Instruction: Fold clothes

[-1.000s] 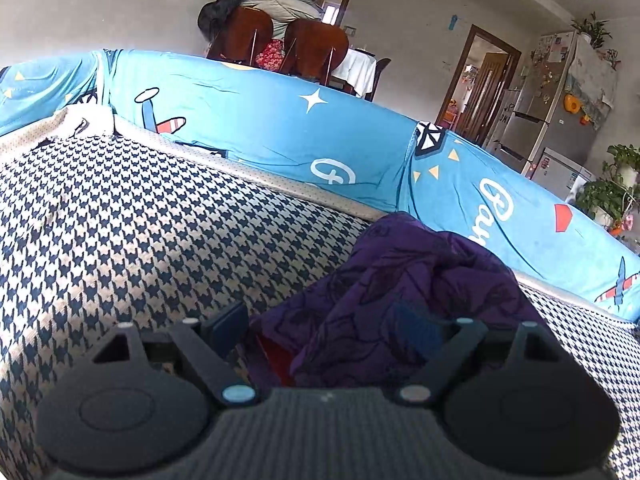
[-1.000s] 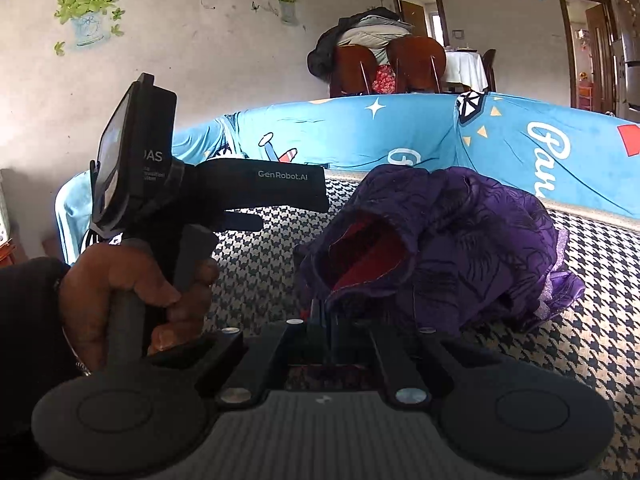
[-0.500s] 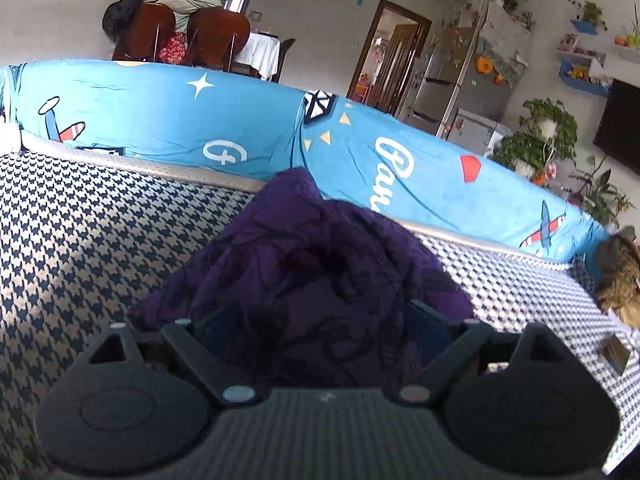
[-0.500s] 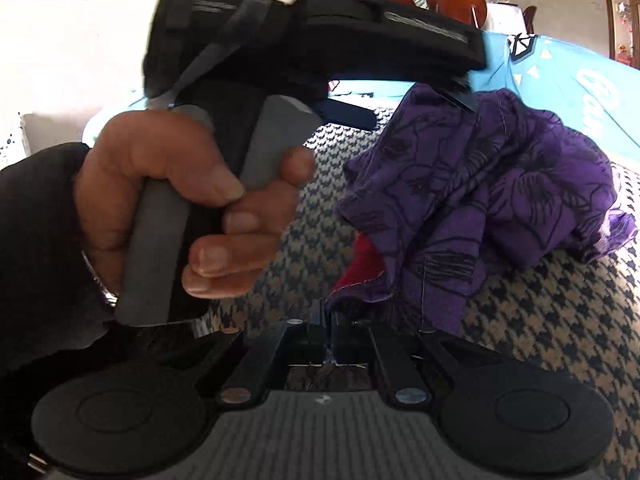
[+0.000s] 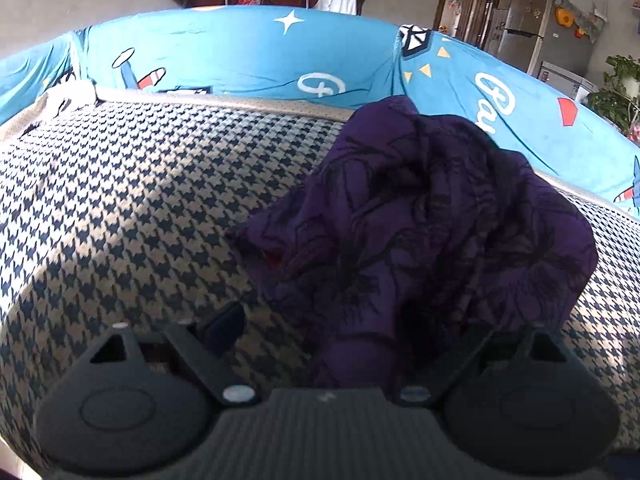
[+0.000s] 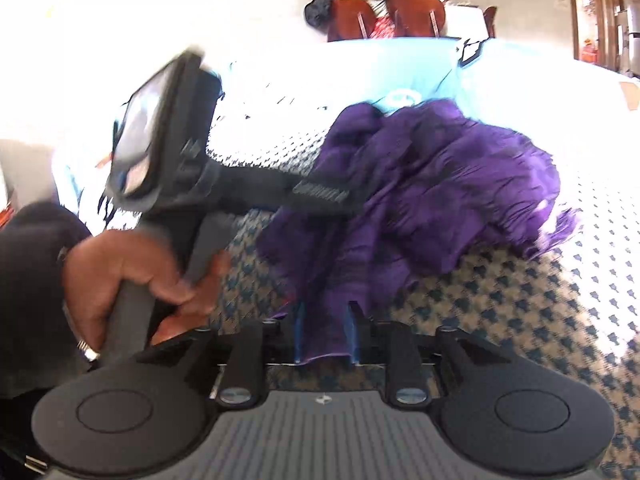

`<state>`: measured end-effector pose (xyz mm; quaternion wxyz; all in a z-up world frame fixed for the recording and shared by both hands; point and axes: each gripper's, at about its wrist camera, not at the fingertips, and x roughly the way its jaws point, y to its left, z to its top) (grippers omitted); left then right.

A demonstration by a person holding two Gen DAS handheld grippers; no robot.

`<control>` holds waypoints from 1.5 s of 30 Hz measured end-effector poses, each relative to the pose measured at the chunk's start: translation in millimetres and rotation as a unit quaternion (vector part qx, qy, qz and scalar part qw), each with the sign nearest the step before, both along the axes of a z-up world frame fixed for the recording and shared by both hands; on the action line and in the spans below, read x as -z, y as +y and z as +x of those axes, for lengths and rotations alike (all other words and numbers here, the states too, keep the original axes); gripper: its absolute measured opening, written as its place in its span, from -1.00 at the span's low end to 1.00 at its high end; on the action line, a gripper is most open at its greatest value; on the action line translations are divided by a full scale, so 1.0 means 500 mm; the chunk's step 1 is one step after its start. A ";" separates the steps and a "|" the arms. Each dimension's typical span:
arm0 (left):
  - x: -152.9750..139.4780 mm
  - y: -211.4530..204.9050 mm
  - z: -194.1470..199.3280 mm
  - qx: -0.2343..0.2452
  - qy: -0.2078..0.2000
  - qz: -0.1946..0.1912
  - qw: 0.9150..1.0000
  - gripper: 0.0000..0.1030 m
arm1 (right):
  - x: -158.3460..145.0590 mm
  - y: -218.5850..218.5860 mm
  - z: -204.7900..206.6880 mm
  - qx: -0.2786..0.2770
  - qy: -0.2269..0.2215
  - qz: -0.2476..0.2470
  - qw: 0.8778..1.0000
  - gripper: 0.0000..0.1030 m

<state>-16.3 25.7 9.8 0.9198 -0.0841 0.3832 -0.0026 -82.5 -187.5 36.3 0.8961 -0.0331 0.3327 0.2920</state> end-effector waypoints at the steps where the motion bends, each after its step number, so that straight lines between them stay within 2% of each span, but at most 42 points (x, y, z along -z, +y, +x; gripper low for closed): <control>1: 0.007 0.012 0.001 -0.015 0.015 -0.006 1.000 0.76 | -0.005 -0.004 0.006 0.005 -0.005 0.000 1.000 -0.46; 4: 0.031 0.041 -0.002 -0.039 0.047 -0.019 0.998 0.71 | -0.024 -0.011 0.031 0.021 -0.021 0.004 1.000 -0.43; 6: 0.021 0.041 -0.008 -0.029 0.040 -0.014 0.999 0.67 | -0.038 -0.014 0.050 0.033 -0.032 0.007 0.999 -0.41; 12: -0.014 0.052 -0.026 0.006 0.002 -0.077 0.997 0.61 | -0.078 -0.021 0.109 0.066 -0.065 0.016 0.996 -0.27; 19: -0.060 0.048 -0.028 0.016 -0.058 -0.093 0.994 0.75 | -0.104 -0.027 0.189 0.108 -0.071 0.034 0.991 -0.25; 28: -0.048 0.024 0.007 -0.010 -0.054 -0.107 0.993 0.76 | -0.090 0.010 0.291 0.117 -0.050 0.042 0.991 -0.07; 32: -0.033 0.025 0.028 -0.022 -0.046 -0.115 0.992 0.88 | -0.078 0.038 0.330 0.106 -0.054 0.038 0.992 0.22; 37: -0.025 0.018 0.036 -0.022 -0.044 -0.110 0.993 0.89 | -0.042 0.060 0.377 0.106 -0.035 0.035 0.993 0.24; 38: -0.024 0.017 0.037 -0.022 -0.045 -0.109 0.993 0.89 | -0.033 0.062 0.385 0.107 -0.029 0.036 0.993 0.15; 39: -0.023 0.015 0.037 -0.021 -0.045 -0.107 0.993 0.89 | -0.026 0.062 0.389 0.108 -0.021 0.038 0.993 -0.06; 40: -0.023 0.015 0.038 -0.021 -0.044 -0.108 0.993 0.88 | -0.019 0.062 0.391 0.108 -0.013 0.040 0.993 -0.18; 41: -0.023 0.014 0.038 -0.020 -0.044 -0.109 0.993 0.85 | -0.016 0.063 0.390 0.108 -0.011 0.038 0.993 -0.40; 45: -0.029 0.007 0.032 -0.009 -0.048 -0.112 0.992 0.59 | -0.016 0.055 0.373 0.114 -0.018 0.039 0.993 -0.63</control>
